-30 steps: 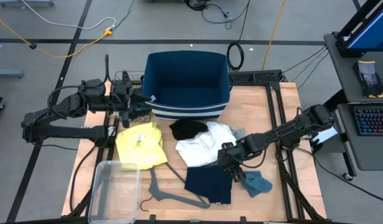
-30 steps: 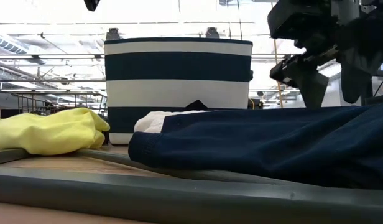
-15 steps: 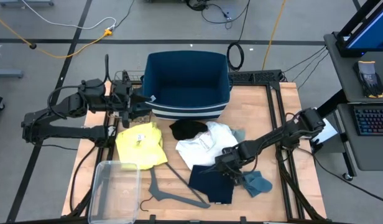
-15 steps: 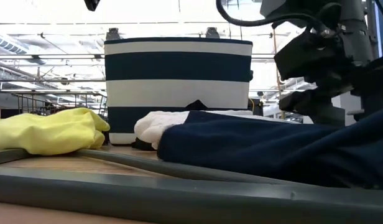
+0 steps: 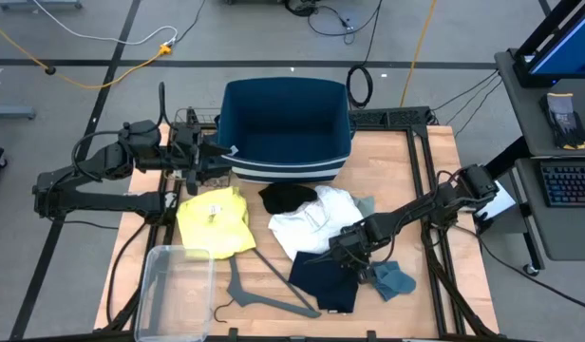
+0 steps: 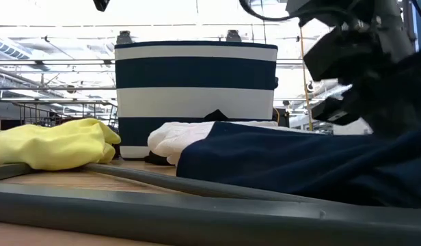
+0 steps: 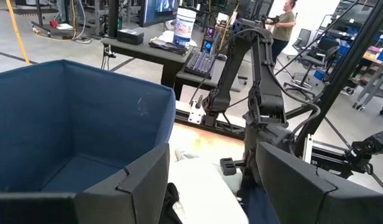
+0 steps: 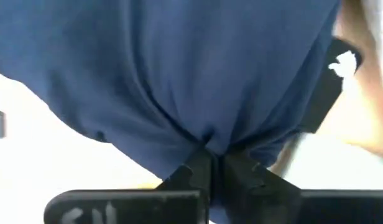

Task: Pick & Place Cloths
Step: Put the blue shorts into the brown wire basket

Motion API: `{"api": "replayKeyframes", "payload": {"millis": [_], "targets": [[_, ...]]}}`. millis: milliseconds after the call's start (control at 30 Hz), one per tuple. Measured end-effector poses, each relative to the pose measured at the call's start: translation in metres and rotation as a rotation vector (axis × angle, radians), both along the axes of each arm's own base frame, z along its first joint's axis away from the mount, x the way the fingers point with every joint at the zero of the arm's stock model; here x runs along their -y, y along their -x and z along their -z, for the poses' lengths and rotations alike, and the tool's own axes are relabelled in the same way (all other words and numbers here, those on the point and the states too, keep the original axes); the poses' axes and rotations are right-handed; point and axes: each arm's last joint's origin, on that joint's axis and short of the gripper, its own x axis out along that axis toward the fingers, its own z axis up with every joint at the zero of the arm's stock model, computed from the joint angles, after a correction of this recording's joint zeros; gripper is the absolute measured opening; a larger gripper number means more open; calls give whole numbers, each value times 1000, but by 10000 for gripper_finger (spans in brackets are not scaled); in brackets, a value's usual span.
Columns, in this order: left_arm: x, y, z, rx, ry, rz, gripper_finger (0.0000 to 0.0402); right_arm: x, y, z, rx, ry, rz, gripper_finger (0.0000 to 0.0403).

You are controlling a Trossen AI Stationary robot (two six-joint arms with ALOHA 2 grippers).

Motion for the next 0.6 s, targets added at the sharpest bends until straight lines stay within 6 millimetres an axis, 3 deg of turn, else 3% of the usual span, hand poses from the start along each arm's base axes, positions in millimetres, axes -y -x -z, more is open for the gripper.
{"api": "replayKeyframes", "payload": {"millis": [267,600], "targets": [[0,0,0,3,15,-1,241,6,11,-45,102,-129,89,3],[1,0,0,6,50,8,241,24,25,-130,525,-359,240,1]]}}
